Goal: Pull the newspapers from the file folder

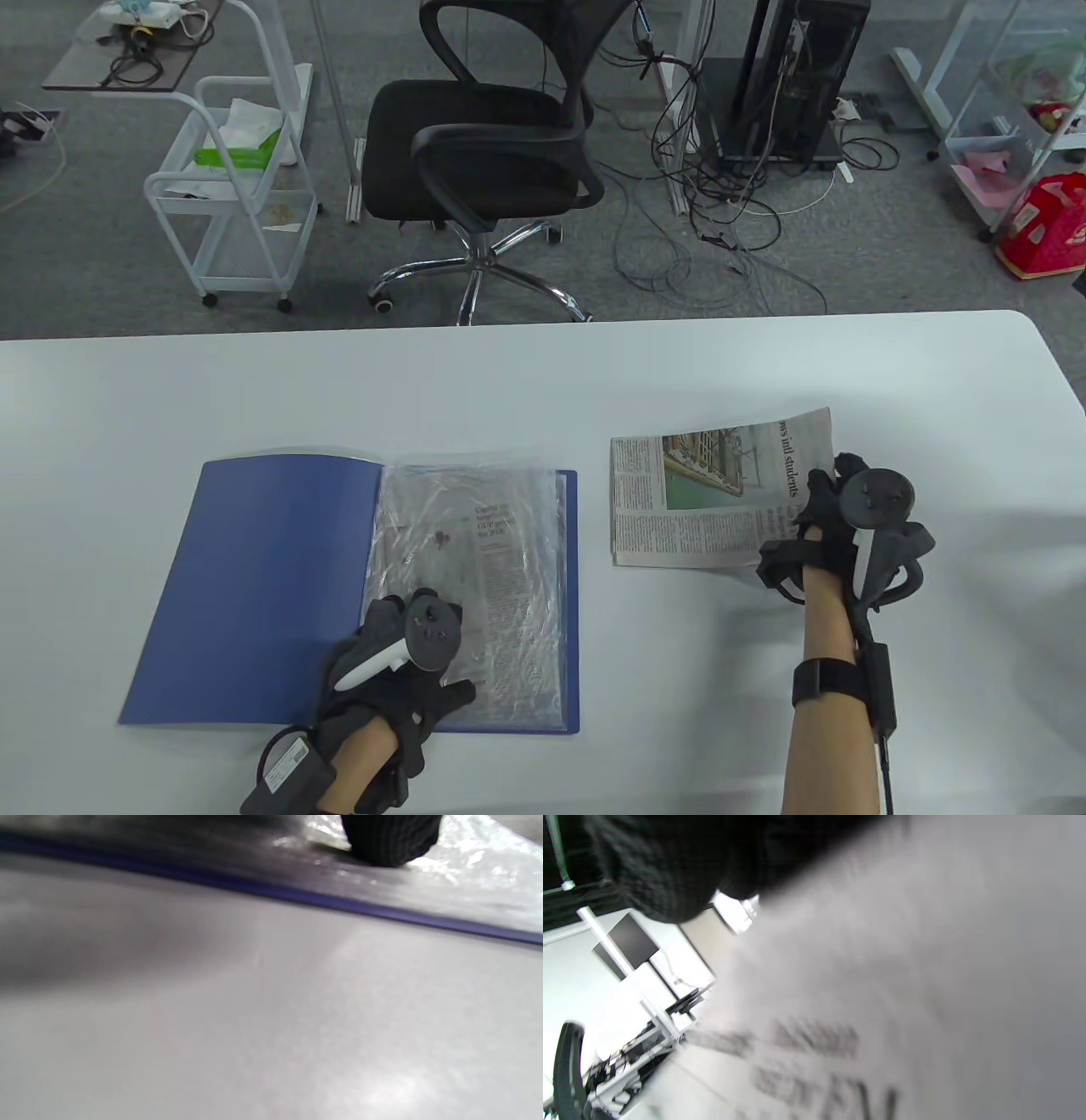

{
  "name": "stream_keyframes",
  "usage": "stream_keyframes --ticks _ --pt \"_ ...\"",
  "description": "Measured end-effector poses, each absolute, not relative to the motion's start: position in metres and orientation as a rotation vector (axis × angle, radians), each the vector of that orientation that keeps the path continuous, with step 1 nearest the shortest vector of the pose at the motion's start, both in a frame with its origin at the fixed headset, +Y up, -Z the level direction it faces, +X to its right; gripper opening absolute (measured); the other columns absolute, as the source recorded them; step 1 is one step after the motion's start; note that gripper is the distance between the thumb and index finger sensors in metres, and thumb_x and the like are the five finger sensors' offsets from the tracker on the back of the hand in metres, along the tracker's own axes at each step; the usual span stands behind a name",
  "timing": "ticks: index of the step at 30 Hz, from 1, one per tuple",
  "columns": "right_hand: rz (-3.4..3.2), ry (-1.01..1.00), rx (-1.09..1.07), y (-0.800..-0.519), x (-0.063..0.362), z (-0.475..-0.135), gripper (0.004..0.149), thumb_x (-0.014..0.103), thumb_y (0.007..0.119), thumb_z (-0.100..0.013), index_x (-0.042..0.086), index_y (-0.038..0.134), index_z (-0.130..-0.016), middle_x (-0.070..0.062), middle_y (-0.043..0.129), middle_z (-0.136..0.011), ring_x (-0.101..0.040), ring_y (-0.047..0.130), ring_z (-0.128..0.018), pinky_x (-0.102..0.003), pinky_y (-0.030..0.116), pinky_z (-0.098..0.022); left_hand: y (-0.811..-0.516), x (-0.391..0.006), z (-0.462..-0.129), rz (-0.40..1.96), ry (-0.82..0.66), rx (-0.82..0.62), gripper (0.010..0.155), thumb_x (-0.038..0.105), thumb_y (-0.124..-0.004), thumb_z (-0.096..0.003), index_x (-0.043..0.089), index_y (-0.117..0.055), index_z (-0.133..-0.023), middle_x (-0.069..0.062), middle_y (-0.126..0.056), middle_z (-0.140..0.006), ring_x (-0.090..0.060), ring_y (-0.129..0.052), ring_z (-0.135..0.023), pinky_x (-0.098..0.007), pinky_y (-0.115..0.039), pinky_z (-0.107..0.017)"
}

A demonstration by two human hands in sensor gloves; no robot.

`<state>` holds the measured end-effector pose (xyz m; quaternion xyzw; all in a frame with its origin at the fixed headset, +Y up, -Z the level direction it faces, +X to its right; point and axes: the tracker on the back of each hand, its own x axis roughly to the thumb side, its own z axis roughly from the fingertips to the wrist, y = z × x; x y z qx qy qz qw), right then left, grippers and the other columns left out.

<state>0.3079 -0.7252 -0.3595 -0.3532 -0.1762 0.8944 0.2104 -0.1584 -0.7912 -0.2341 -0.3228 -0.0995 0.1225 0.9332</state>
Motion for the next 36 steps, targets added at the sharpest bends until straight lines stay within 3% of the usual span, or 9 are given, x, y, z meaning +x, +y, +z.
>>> stream_keyframes --ticks 4,12,16,22,29,36 --pt "2.625 -0.49 -0.82 -0.706 0.29 -0.361 0.064 0.052 0.078 -0.037 0.035 0.062 -0.096 -0.002 0.073 -0.102 -0.035 0.079 -0.096 -0.06 0.065 -0.067 -0.791 -0.158 -0.234 0.251 -0.203 -0.661 0.086 0.051 -0.065 -0.0484 0.019 -0.012 -0.109 -0.014 0.005 -0.11 -0.056 0.002 -0.094 -0.068 -0.016 -0.064" --pt "2.727 -0.513 -0.355 -0.641 0.217 -0.347 0.056 0.053 0.074 -0.039 0.04 0.069 -0.093 0.002 0.072 -0.106 -0.034 0.075 -0.1 -0.061 0.062 -0.07 -0.791 -0.158 -0.234 0.257 -0.198 -0.661 0.086 0.051 -0.065 -0.0484 0.019 -0.012 -0.109 -0.013 0.005 -0.11 -0.056 0.003 -0.094 -0.068 -0.015 -0.064" --pt "2.755 -0.498 -0.155 -0.627 0.182 -0.327 0.056 0.054 0.073 -0.039 0.041 0.069 -0.094 0.003 0.07 -0.108 -0.035 0.073 -0.102 -0.062 0.059 -0.071 -0.791 -0.158 -0.234 0.255 -0.197 -0.661 0.086 0.051 -0.065 -0.0484 0.02 -0.012 -0.109 -0.013 0.005 -0.11 -0.056 0.003 -0.094 -0.068 -0.016 -0.064" --pt "2.879 -0.504 0.009 -0.654 0.139 -0.295 0.056 0.054 0.073 -0.039 0.041 0.07 -0.094 0.004 0.07 -0.109 -0.035 0.071 -0.103 -0.063 0.057 -0.072 -0.791 -0.158 -0.234 0.251 -0.202 -0.658 0.086 0.051 -0.064 -0.0484 0.019 -0.012 -0.109 -0.014 0.005 -0.11 -0.056 0.003 -0.094 -0.069 -0.016 -0.064" --pt "2.982 -0.473 0.08 -0.697 0.126 -0.286 0.056 0.052 0.074 -0.039 0.038 0.07 -0.094 -0.001 0.07 -0.108 -0.038 0.071 -0.101 -0.065 0.057 -0.069 -0.791 -0.157 -0.234 0.242 -0.206 -0.656 0.086 0.051 -0.064 -0.0486 0.019 -0.012 -0.109 -0.014 0.005 -0.11 -0.057 0.002 -0.094 -0.069 -0.016 -0.064" --pt "2.964 -0.427 0.056 -0.706 0.131 -0.288 0.056 0.051 0.074 -0.039 0.037 0.071 -0.093 -0.002 0.072 -0.106 -0.039 0.073 -0.1 -0.065 0.058 -0.069 -0.772 -0.152 -0.236 0.311 -0.23 -0.461 0.081 0.05 -0.067 -0.0488 0.016 -0.031 -0.113 -0.019 -0.02 -0.118 -0.061 -0.023 -0.102 -0.071 -0.035 -0.069"
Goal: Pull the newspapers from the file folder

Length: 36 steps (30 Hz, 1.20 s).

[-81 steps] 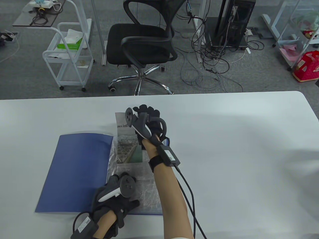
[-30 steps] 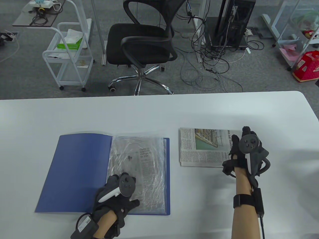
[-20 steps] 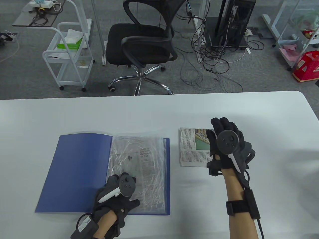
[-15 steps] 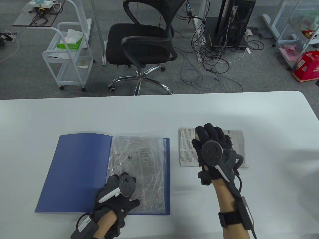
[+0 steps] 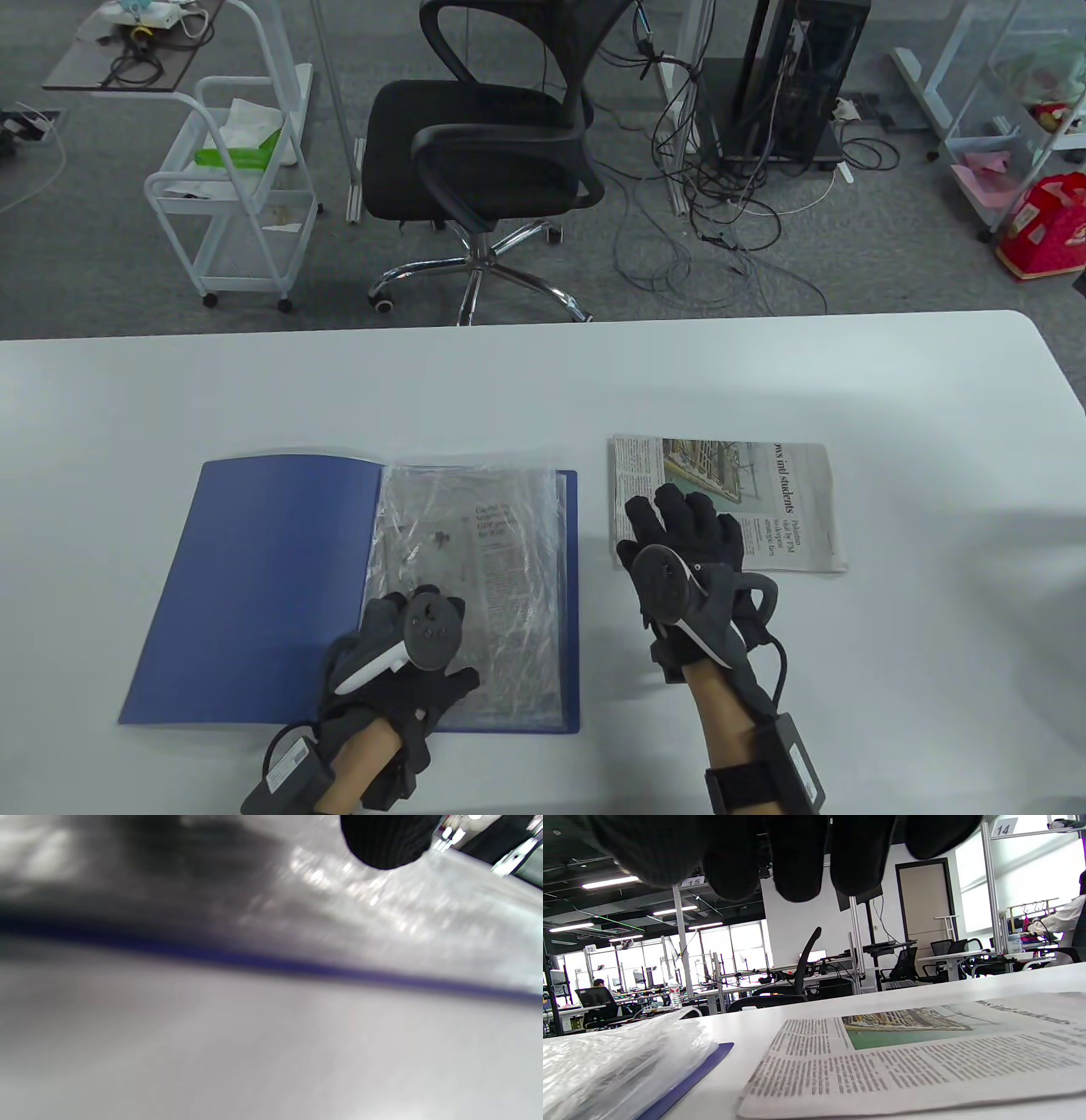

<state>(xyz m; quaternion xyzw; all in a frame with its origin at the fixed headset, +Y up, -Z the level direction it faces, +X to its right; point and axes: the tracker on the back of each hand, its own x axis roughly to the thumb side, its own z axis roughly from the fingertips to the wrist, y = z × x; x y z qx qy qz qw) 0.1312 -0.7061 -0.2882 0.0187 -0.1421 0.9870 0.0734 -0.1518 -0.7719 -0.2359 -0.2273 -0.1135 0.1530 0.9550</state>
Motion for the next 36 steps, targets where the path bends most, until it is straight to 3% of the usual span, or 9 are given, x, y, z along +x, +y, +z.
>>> stream_keyframes --ticks 3,6,9,13,17,20,25,31,36 --pt "2.947 -0.416 0.05 -0.707 0.134 -0.289 0.055 0.051 0.074 -0.039 0.037 0.071 -0.093 -0.003 0.072 -0.106 -0.039 0.073 -0.099 -0.065 0.058 -0.068 -0.771 -0.137 -0.236 0.332 -0.247 -0.37 0.082 0.05 -0.067 -0.0488 0.014 -0.033 -0.113 -0.021 -0.024 -0.118 -0.062 -0.027 -0.101 -0.071 -0.039 -0.068" --pt "2.95 -0.404 0.056 -0.708 0.134 -0.289 0.055 0.051 0.074 -0.039 0.037 0.072 -0.092 -0.003 0.072 -0.106 -0.038 0.074 -0.099 -0.065 0.058 -0.068 -0.784 -0.126 -0.238 0.283 -0.206 -0.49 0.094 0.058 -0.065 -0.0464 0.006 -0.02 -0.11 -0.029 -0.013 -0.112 -0.065 -0.016 -0.096 -0.073 -0.03 -0.066" --pt "2.951 -0.375 0.061 -0.711 0.134 -0.29 0.055 0.051 0.074 -0.039 0.037 0.072 -0.093 -0.003 0.073 -0.106 -0.038 0.074 -0.099 -0.065 0.058 -0.068 -0.791 -0.12 -0.238 0.235 -0.161 -0.525 0.092 0.057 -0.063 -0.0473 0.008 -0.017 -0.109 -0.025 -0.004 -0.11 -0.06 -0.006 -0.094 -0.07 -0.022 -0.064" --pt "2.946 -0.344 0.051 -0.715 0.136 -0.292 0.055 0.052 0.074 -0.039 0.037 0.072 -0.093 -0.003 0.073 -0.106 -0.038 0.074 -0.099 -0.065 0.059 -0.068 -0.782 -0.129 -0.24 0.291 -0.087 -0.384 0.066 0.037 -0.066 -0.0522 0.016 -0.041 -0.109 -0.016 -0.026 -0.113 -0.054 -0.028 -0.098 -0.065 -0.037 -0.066" --pt "2.943 -0.329 0.052 -0.717 0.136 -0.292 0.055 0.051 0.074 -0.039 0.037 0.072 -0.093 -0.003 0.073 -0.105 -0.038 0.075 -0.098 -0.064 0.059 -0.068 -0.756 -0.159 -0.24 0.48 -0.012 -0.204 0.061 0.036 -0.067 -0.0514 0.014 -0.065 -0.108 -0.019 -0.051 -0.113 -0.053 -0.065 -0.098 -0.061 -0.063 -0.065" --pt "2.928 -0.335 0.046 -0.716 0.136 -0.293 0.055 0.052 0.074 -0.039 0.037 0.072 -0.093 -0.003 0.073 -0.105 -0.038 0.075 -0.098 -0.064 0.059 -0.068 -0.737 -0.2 -0.236 0.684 0.133 -0.049 0.061 0.036 -0.068 -0.0513 0.011 -0.069 -0.107 -0.022 -0.057 -0.113 -0.053 -0.067 -0.099 -0.062 -0.062 -0.066" --pt "2.932 -0.311 0.019 -0.719 0.141 -0.295 0.056 0.052 0.073 -0.039 0.037 0.071 -0.093 -0.004 0.072 -0.106 -0.038 0.076 -0.098 -0.064 0.06 -0.068 -0.744 -0.269 -0.235 0.615 0.431 -0.23 0.064 0.036 -0.066 -0.0525 0.01 -0.056 -0.111 -0.022 -0.038 -0.116 -0.058 -0.049 -0.103 -0.067 -0.049 -0.069" --pt "2.926 -0.274 -0.03 -0.724 0.151 -0.299 0.056 0.052 0.073 -0.039 0.036 0.072 -0.093 -0.005 0.073 -0.105 -0.038 0.077 -0.097 -0.064 0.06 -0.067 -0.746 -0.315 -0.231 0.469 0.59 -0.366 0.07 0.036 -0.066 -0.0529 0.007 -0.038 -0.111 -0.026 -0.021 -0.114 -0.061 -0.036 -0.103 -0.069 -0.041 -0.069" --pt "2.926 -0.26 -0.043 -0.725 0.153 -0.3 0.057 0.052 0.073 -0.039 0.035 0.071 -0.093 -0.005 0.073 -0.105 -0.038 0.077 -0.097 -0.064 0.06 -0.067 -0.723 -0.327 -0.226 0.483 0.59 -0.198 0.083 0.038 -0.067 -0.0525 0.003 -0.017 -0.107 -0.031 -0.008 -0.11 -0.064 -0.031 -0.102 -0.071 -0.039 -0.069"
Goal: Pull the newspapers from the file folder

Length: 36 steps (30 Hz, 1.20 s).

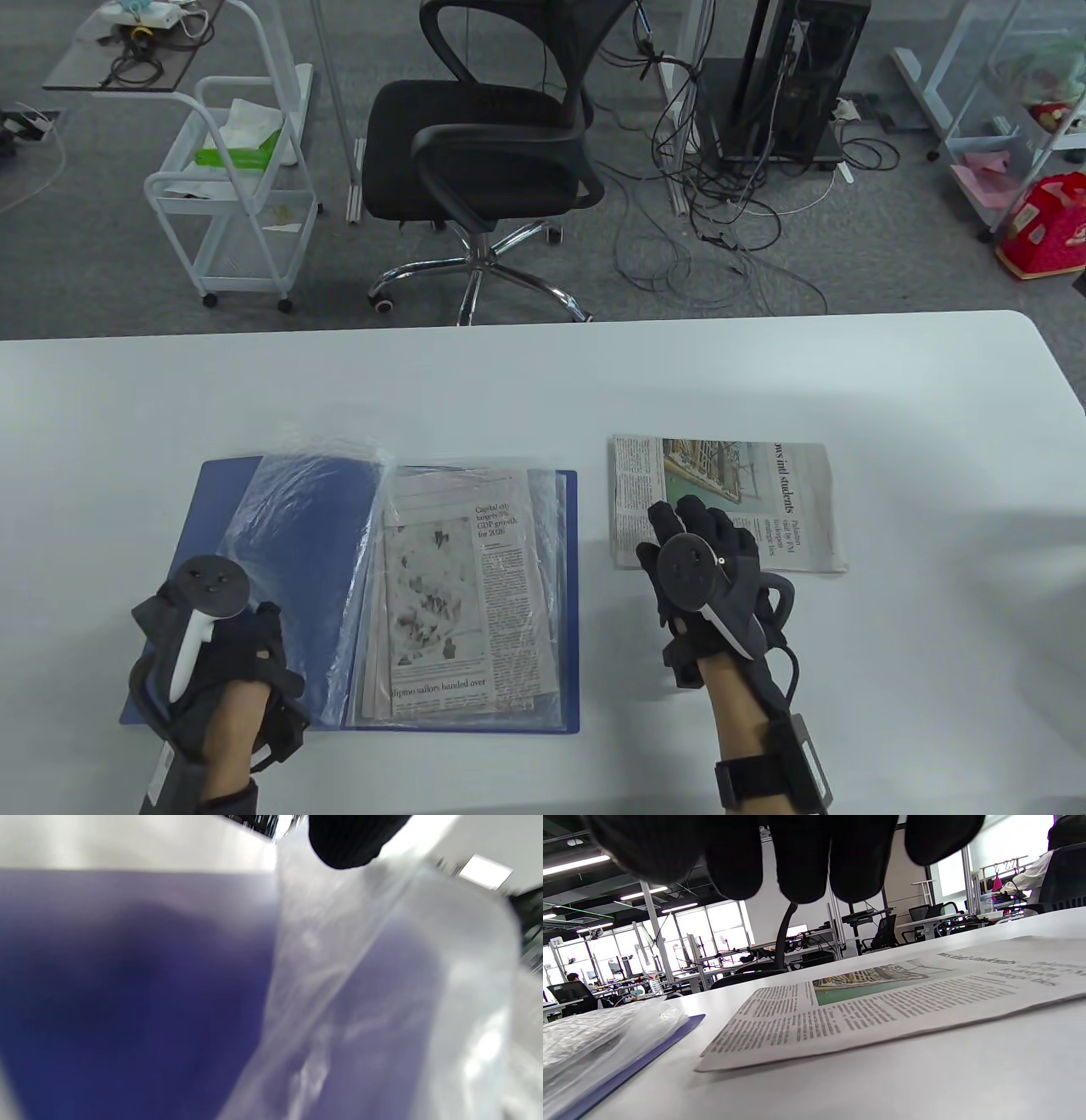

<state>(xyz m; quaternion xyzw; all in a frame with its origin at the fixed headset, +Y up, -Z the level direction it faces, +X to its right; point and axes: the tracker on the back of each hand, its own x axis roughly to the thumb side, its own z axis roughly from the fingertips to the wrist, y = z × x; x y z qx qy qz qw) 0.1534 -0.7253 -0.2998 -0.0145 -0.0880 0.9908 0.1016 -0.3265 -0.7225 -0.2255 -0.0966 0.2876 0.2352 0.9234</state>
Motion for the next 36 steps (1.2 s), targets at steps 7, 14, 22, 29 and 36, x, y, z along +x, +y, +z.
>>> stream_keyframes --ticks 7,14,22,29,36 --pt "2.931 -0.253 -0.045 -0.724 0.153 -0.299 0.057 0.052 0.073 -0.039 0.035 0.071 -0.094 -0.005 0.072 -0.106 -0.038 0.077 -0.097 -0.064 0.06 -0.067 -0.668 -0.303 -0.214 0.489 0.272 0.23 0.066 0.02 -0.066 -0.0504 0.014 -0.046 -0.113 -0.023 -0.032 -0.119 -0.058 -0.043 -0.107 -0.067 -0.044 -0.072" --pt "2.944 -0.235 -0.03 -0.725 0.151 -0.298 0.057 0.052 0.073 -0.039 0.035 0.071 -0.094 -0.005 0.073 -0.105 -0.038 0.077 -0.096 -0.064 0.061 -0.067 -0.699 -0.216 -0.231 0.396 -0.3 -0.098 0.062 0.032 -0.072 -0.0516 0.018 -0.062 -0.111 -0.017 -0.048 -0.12 -0.054 -0.045 -0.106 -0.064 -0.045 -0.072" --pt "2.953 -0.213 -0.004 -0.727 0.147 -0.298 0.057 0.052 0.073 -0.039 0.036 0.071 -0.094 -0.005 0.073 -0.105 -0.038 0.077 -0.097 -0.064 0.061 -0.067 -0.767 -0.163 -0.234 0.217 -0.417 -0.59 0.088 0.048 -0.076 -0.048 0.015 -0.028 -0.113 -0.019 -0.013 -0.117 -0.055 -0.017 -0.104 -0.065 -0.027 -0.071" --pt "2.912 -0.159 0.041 -0.726 0.122 -0.3 0.058 0.054 0.072 -0.039 0.04 0.068 -0.095 -0.001 0.07 -0.108 -0.035 0.076 -0.1 -0.062 0.06 -0.071 -0.781 -0.153 -0.234 0.115 -0.381 -0.608 0.09 0.049 -0.078 -0.0449 0.014 -0.026 -0.111 -0.016 -0.012 -0.114 -0.052 -0.018 -0.102 -0.064 -0.029 -0.07" --pt "2.836 -0.087 0.155 -0.71 0.044 -0.345 0.057 0.053 0.071 -0.04 0.042 0.065 -0.096 0.002 0.069 -0.109 -0.031 0.077 -0.101 -0.06 0.062 -0.072 -0.778 -0.148 -0.232 0.048 -0.346 -0.581 0.084 0.048 -0.078 -0.0433 0.018 -0.034 -0.108 -0.011 -0.02 -0.113 -0.049 -0.028 -0.103 -0.063 -0.038 -0.07"
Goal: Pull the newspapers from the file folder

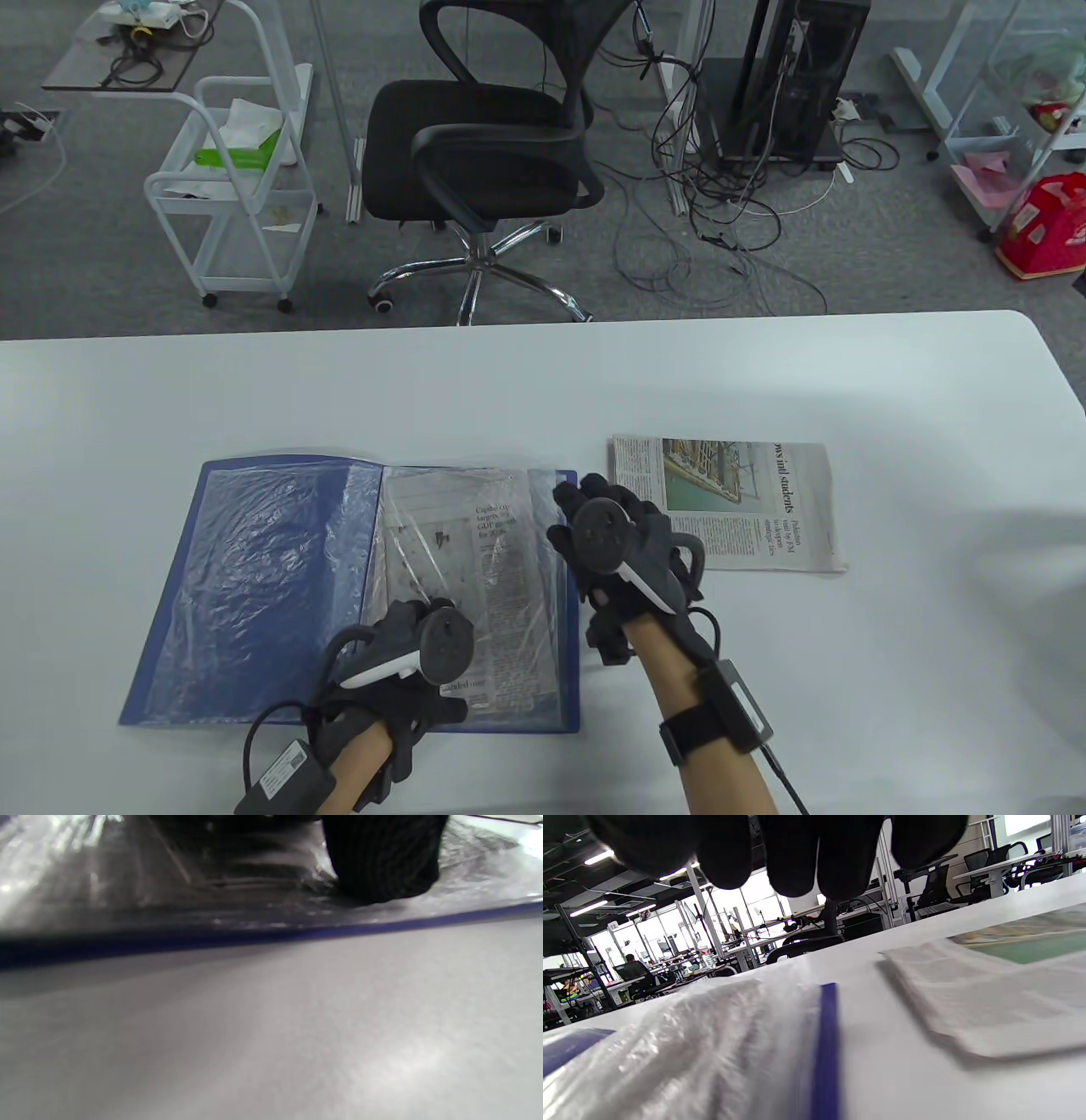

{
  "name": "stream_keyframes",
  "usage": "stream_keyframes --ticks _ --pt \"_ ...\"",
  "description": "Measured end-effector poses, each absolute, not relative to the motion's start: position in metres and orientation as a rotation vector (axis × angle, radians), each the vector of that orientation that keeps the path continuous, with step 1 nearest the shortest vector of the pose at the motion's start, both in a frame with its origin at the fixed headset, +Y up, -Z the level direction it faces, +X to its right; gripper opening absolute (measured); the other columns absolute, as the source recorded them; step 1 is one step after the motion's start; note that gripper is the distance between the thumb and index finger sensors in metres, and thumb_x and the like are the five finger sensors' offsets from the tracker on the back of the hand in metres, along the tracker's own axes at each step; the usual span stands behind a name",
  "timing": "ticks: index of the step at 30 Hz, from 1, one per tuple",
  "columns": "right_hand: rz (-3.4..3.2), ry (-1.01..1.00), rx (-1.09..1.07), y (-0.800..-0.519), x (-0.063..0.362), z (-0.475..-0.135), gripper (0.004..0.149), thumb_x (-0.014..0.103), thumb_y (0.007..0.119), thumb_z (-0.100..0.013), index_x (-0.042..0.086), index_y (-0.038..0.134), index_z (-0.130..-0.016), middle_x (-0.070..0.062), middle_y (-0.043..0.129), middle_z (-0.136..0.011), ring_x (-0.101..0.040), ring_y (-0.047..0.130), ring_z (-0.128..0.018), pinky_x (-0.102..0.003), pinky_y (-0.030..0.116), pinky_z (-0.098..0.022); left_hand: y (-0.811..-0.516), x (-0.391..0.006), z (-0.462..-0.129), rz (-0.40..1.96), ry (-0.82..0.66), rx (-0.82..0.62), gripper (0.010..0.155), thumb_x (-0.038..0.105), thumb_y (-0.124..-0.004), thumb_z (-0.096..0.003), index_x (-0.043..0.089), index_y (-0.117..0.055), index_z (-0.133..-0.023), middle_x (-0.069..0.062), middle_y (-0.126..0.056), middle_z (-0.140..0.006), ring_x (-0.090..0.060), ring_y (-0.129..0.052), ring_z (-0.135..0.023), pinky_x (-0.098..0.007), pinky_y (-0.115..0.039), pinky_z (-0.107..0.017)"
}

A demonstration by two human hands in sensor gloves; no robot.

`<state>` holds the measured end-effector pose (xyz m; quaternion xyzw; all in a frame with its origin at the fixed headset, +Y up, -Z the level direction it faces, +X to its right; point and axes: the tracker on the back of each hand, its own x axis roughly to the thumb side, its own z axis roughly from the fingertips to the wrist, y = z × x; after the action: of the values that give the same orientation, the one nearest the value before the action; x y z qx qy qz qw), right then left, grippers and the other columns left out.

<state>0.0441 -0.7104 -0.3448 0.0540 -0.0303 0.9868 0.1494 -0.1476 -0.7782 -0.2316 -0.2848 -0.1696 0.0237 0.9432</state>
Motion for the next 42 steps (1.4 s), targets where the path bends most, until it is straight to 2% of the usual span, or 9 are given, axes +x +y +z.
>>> stream_keyframes --ticks 7,11,14,20,27,31,33,37,42 --pt "2.865 -0.134 0.13 -0.704 -0.032 -0.413 0.047 0.041 0.071 -0.042 0.04 0.074 -0.089 0.004 0.082 -0.101 -0.024 0.096 -0.087 -0.051 0.075 -0.068 -0.778 -0.148 -0.231 0.048 -0.338 -0.576 0.081 0.047 -0.077 -0.0432 0.02 -0.036 -0.107 -0.01 -0.022 -0.113 -0.048 -0.03 -0.103 -0.062 -0.04 -0.071" --pt "3.096 0.093 0.186 -0.721 -0.06 -0.441 0.046 0.041 0.081 -0.039 0.041 0.078 -0.085 0.007 0.089 -0.095 -0.022 0.102 -0.073 -0.05 0.08 -0.059 -0.779 -0.149 -0.231 0.065 -0.335 -0.587 0.081 0.047 -0.077 -0.0437 0.02 -0.034 -0.108 -0.01 -0.02 -0.113 -0.047 -0.028 -0.103 -0.062 -0.039 -0.07" --pt "3.213 0.353 0.222 -0.735 -0.069 -0.452 0.048 0.041 0.084 -0.037 0.041 0.078 -0.085 0.009 0.092 -0.089 -0.021 0.093 -0.081 -0.051 0.074 -0.064 -0.779 -0.149 -0.232 0.076 -0.337 -0.6 0.082 0.047 -0.077 -0.0439 0.02 -0.033 -0.107 -0.01 -0.019 -0.112 -0.047 -0.026 -0.102 -0.061 -0.038 -0.07" --pt "3.159 0.329 0.201 -0.741 -0.069 -0.457 0.038 0.037 0.087 -0.035 0.04 0.085 -0.073 0.009 0.096 -0.072 -0.021 0.093 -0.076 -0.054 0.071 -0.067 -0.78 -0.152 -0.231 0.096 -0.349 -0.617 0.085 0.048 -0.075 -0.0451 0.02 -0.028 -0.11 -0.012 -0.014 -0.113 -0.047 -0.022 -0.102 -0.062 -0.034 -0.07" --pt "3.04 0.4 0.131 -0.75 -0.064 -0.461 0.038 0.036 0.08 -0.037 0.039 0.08 -0.075 0.008 0.091 -0.075 -0.024 0.092 -0.077 -0.056 0.07 -0.066 -0.78 -0.153 -0.232 0.104 -0.334 -0.617 0.081 0.047 -0.075 -0.0456 0.023 -0.03 -0.108 -0.008 -0.015 -0.113 -0.046 -0.022 -0.101 -0.062 -0.036 -0.07" --pt "2.875 0.454 0.104 -0.748 -0.056 -0.465 0.045 0.042 0.073 -0.041 0.038 0.077 -0.086 0.006 0.094 -0.071 -0.025 0.093 -0.074 -0.057 0.069 -0.067 -0.78 -0.153 -0.232 0.106 -0.327 -0.613 0.08 0.047 -0.076 -0.0455 0.023 -0.031 -0.108 -0.009 -0.016 -0.112 -0.046 -0.023 -0.101 -0.062 -0.037 -0.069" --pt "2.84 0.373 0.109 -0.747 -0.056 -0.464 0.044 0.039 0.077 -0.04 0.036 0.079 -0.084 0.006 0.097 -0.066 -0.023 0.097 -0.069 -0.057 0.072 -0.066 -0.779 -0.152 -0.232 0.11 -0.313 -0.631 0.08 0.046 -0.076 -0.0465 0.023 -0.03 -0.108 -0.009 -0.015 -0.111 -0.045 -0.023 -0.1 -0.061 -0.036 -0.069" --pt "2.931 0.448 0.199 -0.75 -0.061 -0.462 0.043 0.045 0.082 -0.036 0.039 0.084 -0.079 0.007 0.094 -0.072 -0.023 0.094 -0.074 -0.058 0.069 -0.067 -0.778 -0.151 -0.231 0.096 -0.314 -0.619 0.079 0.045 -0.075 -0.0467 0.022 -0.032 -0.108 -0.009 -0.018 -0.111 -0.045 -0.026 -0.101 -0.061 -0.039 -0.069" --pt "2.979 0.495 0.247 -0.75 -0.066 -0.459 0.042 0.039 0.086 -0.036 0.036 0.085 -0.078 0.006 0.091 -0.076 -0.025 0.092 -0.078 -0.059 0.068 -0.068 -0.779 -0.153 -0.23 0.119 -0.313 -0.625 0.08 0.045 -0.075 -0.0469 0.022 -0.029 -0.109 -0.01 -0.015 -0.112 -0.045 -0.022 -0.101 -0.061 -0.036 -0.069"
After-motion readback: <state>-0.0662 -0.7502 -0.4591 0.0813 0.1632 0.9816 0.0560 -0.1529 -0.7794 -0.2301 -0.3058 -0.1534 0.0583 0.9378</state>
